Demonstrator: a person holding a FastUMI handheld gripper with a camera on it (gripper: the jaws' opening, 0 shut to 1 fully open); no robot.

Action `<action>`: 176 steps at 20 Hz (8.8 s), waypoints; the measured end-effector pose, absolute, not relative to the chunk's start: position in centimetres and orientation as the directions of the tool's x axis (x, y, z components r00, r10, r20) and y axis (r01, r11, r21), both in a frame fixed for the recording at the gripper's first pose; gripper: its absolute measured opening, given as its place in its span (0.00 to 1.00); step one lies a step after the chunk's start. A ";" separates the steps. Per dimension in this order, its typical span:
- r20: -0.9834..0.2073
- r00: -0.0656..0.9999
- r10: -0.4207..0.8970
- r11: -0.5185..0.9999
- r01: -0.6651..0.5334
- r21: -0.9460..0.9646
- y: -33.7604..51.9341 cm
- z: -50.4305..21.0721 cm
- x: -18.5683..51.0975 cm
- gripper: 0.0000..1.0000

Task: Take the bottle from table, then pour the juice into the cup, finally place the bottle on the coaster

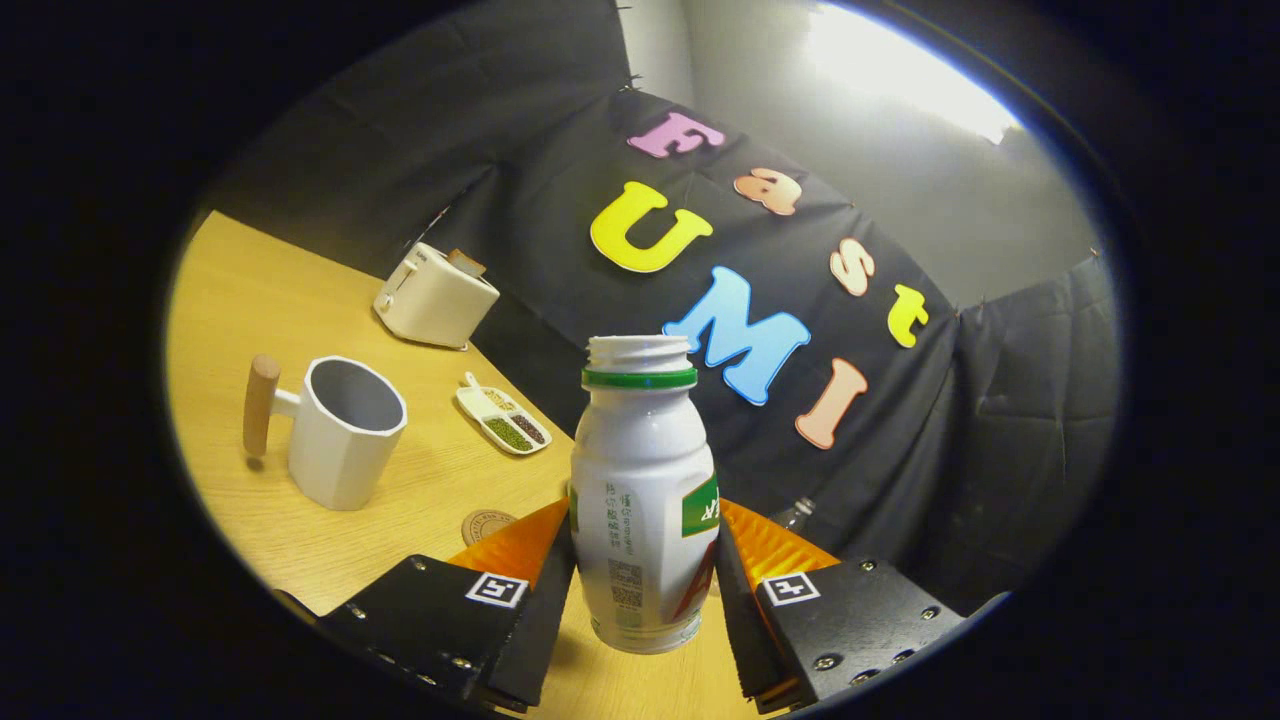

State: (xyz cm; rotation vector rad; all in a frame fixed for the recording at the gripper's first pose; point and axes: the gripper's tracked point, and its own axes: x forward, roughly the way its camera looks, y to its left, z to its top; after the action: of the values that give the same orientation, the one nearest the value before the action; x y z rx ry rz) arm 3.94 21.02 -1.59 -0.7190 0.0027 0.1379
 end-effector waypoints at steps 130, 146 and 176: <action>0.152 0.974 0.171 -0.207 0.186 -0.960 29.0 2.3 6.3 0.70; 0.168 0.969 0.181 -0.231 0.208 -0.950 29.1 2.6 6.2 0.70; 0.220 0.936 0.274 -0.378 0.316 -0.870 31.6 3.2 5.4 0.70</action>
State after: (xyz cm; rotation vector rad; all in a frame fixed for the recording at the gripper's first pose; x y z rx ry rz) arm 5.37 31.59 3.15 -1.9827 -0.4244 -0.0471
